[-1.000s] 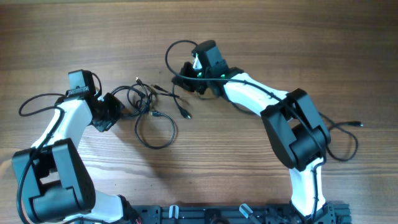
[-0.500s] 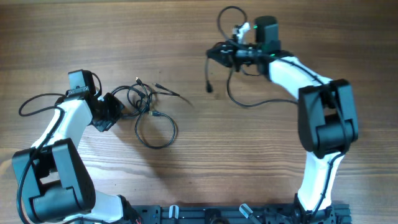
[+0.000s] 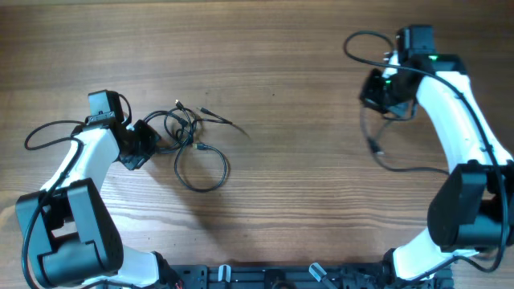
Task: Untangle cables
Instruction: 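Grasp the long black cable and drag it to the upper right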
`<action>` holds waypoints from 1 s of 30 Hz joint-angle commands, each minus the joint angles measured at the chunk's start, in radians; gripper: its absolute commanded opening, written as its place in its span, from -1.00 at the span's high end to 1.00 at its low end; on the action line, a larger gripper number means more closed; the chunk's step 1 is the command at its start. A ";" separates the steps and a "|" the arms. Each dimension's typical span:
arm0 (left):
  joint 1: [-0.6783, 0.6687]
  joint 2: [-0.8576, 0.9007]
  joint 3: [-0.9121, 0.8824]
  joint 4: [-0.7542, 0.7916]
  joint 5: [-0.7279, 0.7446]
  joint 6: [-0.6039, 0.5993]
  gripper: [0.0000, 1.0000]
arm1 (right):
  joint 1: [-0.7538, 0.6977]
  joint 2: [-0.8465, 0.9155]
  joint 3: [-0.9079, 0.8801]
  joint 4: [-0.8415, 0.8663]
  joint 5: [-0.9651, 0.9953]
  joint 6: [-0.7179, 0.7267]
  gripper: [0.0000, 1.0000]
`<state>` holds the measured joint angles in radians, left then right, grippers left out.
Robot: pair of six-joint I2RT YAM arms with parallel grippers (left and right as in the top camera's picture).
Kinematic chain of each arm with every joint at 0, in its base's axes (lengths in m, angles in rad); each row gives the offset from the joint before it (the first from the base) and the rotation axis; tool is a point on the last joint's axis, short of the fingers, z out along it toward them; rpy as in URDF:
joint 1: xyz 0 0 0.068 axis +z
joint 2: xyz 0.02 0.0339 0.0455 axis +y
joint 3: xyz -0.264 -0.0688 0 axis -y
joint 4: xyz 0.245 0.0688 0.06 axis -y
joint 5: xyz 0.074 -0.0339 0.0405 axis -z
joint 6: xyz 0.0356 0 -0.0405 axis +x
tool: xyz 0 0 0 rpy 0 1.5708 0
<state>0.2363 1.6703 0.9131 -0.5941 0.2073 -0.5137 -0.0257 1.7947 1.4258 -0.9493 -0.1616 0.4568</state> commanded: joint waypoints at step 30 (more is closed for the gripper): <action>-0.006 0.008 -0.083 0.117 -0.018 0.012 0.92 | -0.180 0.032 0.378 0.308 0.261 -0.352 0.59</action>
<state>0.2363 1.6703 0.8536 -0.4839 0.2070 -0.5137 -0.2081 1.8008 1.7878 -0.5747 -0.0799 0.1215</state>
